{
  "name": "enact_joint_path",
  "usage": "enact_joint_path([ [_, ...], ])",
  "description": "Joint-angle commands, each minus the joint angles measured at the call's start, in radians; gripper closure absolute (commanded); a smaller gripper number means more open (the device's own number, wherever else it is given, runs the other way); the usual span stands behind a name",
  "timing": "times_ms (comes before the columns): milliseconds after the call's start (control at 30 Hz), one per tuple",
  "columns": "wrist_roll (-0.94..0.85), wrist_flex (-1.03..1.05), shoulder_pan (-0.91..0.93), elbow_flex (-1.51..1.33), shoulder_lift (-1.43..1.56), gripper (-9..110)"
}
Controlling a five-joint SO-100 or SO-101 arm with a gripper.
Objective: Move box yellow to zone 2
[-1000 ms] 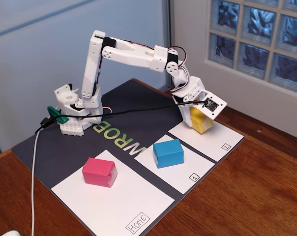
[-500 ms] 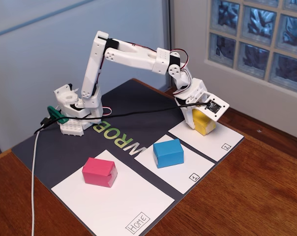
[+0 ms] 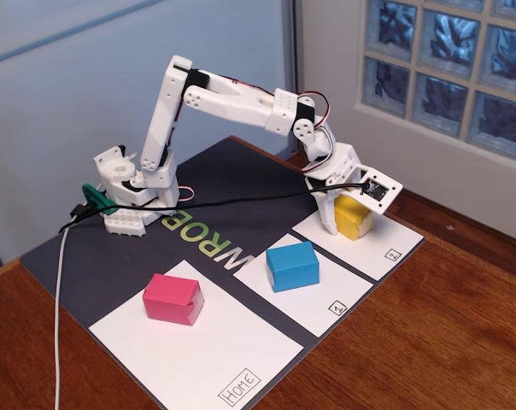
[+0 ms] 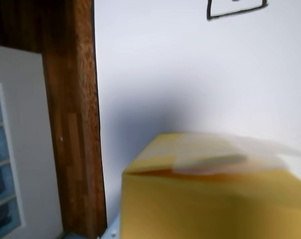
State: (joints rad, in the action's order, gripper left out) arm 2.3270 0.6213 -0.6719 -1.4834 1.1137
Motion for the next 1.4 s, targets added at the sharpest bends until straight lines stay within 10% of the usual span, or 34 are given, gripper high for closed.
enact_joint_path([
  [0,-0.014,-0.012,0.009,0.028,0.032,69],
  [967,-0.202,0.020,0.002,-0.084,0.433,70],
  [1367,-0.383,0.011,0.095,-0.385,0.726,88],
])
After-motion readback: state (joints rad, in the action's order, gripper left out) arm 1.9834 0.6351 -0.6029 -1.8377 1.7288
